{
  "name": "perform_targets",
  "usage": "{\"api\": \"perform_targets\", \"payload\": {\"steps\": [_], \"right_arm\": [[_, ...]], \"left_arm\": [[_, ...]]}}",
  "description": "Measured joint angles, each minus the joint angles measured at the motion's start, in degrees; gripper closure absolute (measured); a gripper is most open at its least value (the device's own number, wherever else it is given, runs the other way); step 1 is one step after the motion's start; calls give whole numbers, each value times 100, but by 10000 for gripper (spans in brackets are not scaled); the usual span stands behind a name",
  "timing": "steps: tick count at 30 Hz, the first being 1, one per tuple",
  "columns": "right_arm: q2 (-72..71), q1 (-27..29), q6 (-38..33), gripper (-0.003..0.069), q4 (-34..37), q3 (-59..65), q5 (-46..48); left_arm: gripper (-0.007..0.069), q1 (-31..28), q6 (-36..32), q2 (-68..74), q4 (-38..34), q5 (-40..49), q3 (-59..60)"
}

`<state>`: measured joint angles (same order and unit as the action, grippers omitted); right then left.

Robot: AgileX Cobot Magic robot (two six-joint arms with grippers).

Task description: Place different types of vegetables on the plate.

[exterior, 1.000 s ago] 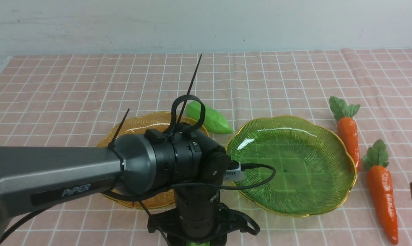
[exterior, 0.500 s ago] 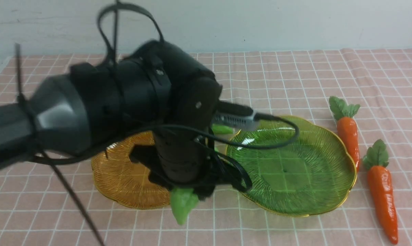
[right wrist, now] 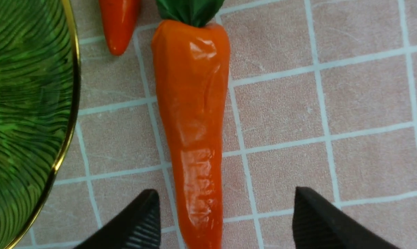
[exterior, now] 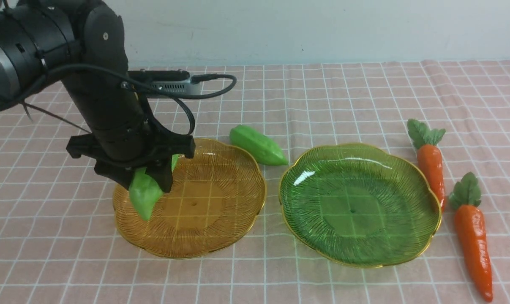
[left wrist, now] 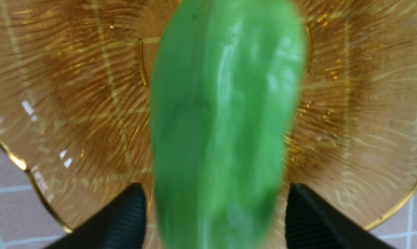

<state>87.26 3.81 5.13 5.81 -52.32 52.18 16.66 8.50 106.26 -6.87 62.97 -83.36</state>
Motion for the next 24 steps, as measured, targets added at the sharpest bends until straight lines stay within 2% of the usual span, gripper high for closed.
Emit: {"api": "perform_targets", "payload": {"steps": [2,6,10,13,14,18,19,24], "right_arm": [[242,0,-59,160,77,0,-63],[575,0,-290,97,242,0,-163],[820,0,-412,82,308,-5,-224],[1005,0,-445,102,308,-10,-259],[1078,0,-452,133,301,-10,-272],[1171,0,-513,403,189,-41,-233],[1171,7,-513,446,163,-67,-189],[907,88,-368,438,-28,-308,173]], "left_arm": [[88,-5,0,56,0,-58,-5],[29,-5,-3,99,0,-57,-18],[27,-6,-3,110,0,-57,-99],[60,-6,-3,110,-33,-50,-194],[102,-6,-3,110,-71,-50,-259],[294,-6,-38,116,-270,-13,-536],[380,-6,-79,116,-333,38,-621],[573,-6,-346,121,-453,237,-896]]}}
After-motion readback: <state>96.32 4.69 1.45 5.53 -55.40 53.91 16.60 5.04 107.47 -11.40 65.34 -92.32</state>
